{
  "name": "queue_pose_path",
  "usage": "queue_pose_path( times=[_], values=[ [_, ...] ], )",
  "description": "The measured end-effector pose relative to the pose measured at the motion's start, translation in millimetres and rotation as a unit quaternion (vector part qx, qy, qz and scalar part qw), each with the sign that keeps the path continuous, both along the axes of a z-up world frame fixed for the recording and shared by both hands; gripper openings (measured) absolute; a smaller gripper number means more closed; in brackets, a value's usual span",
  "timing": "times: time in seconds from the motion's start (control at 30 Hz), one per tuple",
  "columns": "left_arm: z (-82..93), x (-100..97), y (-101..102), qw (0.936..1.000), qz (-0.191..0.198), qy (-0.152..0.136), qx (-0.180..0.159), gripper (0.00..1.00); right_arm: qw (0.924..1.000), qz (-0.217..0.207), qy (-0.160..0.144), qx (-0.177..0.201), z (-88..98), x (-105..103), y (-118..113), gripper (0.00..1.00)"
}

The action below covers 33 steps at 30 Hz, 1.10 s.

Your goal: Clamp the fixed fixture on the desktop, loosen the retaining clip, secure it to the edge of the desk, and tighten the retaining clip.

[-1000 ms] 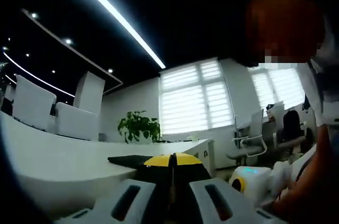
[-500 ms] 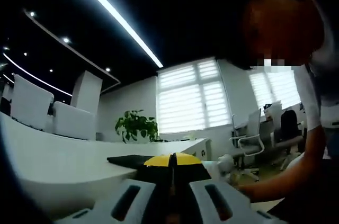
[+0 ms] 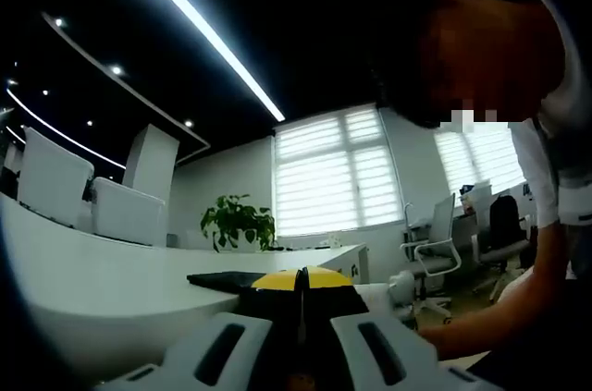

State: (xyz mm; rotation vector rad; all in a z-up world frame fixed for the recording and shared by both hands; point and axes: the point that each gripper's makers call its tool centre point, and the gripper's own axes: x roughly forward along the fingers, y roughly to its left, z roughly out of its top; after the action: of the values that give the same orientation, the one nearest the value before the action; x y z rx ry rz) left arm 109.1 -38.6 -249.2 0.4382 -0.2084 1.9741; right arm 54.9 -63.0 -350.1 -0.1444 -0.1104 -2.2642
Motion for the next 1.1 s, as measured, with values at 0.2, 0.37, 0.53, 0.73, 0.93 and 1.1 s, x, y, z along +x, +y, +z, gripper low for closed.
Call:
queue_pose_path(
  times=[0.2, 0.37, 0.53, 0.73, 0.93, 1.1],
  values=[
    [1.4, -0.3, -1, 0.9999, -0.003, -0.004, 0.013, 0.02, 0.9803, -0.186, 0.044, 0.051, 1.2, 38, 25, 0.43],
    [1.9, -0.4, -1, 0.9999, -0.002, -0.002, 0.017, 0.02, 0.9091, -0.396, 0.027, 0.126, -13.0, 66, 55, 0.40],
    [3.4, -0.8, -1, 0.9997, 0.000, -0.002, 0.024, 0.02, 0.9185, -0.383, 0.044, 0.087, -0.7, 62, 11, 0.41],
    [4.4, -0.1, -1, 0.9994, -0.011, 0.001, 0.032, 0.02, 0.9103, -0.404, 0.069, 0.059, 21.0, 44, -1, 0.40],
    [5.4, 0.0, 0, 0.9992, -0.017, 0.000, 0.036, 0.02, 0.9040, -0.424, 0.051, 0.021, 16.7, 27, 17, 0.36],
    [5.9, 0.0, 0, 0.9991, -0.017, 0.001, 0.040, 0.02, 0.9047, -0.424, 0.043, 0.016, 7.6, 24, 17, 0.33]
  ],
)
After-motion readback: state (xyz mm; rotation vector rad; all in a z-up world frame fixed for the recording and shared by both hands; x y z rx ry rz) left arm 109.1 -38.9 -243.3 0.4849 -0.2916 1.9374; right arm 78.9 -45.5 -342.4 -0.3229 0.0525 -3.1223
